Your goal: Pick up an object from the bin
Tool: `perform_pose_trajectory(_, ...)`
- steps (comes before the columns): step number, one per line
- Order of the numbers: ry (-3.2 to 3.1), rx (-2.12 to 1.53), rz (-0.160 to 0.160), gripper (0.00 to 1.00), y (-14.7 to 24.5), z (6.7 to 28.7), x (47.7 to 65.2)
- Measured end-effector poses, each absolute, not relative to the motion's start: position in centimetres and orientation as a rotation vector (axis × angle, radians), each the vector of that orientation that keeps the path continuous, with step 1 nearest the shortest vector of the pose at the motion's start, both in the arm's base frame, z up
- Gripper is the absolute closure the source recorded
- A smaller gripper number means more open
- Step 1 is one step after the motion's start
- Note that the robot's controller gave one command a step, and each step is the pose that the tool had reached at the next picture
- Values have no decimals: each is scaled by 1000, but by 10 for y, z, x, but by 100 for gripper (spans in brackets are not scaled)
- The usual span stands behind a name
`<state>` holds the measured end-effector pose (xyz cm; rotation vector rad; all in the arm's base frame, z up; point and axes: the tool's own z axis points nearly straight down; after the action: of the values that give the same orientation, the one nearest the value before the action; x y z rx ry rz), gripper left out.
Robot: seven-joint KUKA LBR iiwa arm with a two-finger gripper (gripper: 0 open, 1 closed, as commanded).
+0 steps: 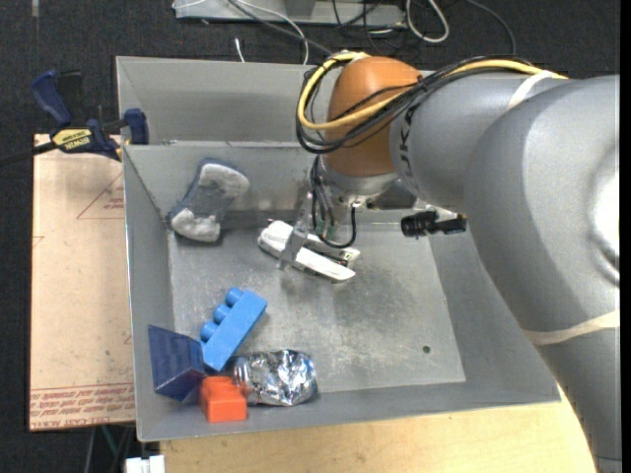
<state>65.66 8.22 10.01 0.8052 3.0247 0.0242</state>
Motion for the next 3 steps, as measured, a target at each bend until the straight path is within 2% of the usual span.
perform_pose_trajectory(1, 3021, 821, 24, 0, 78, 79, 646)
perform_pose_trajectory(2, 3014, 832, 26, 100, 89, 75, 656)
perform_pose_trajectory(3, 3014, 831, 26, 100, 89, 75, 656)
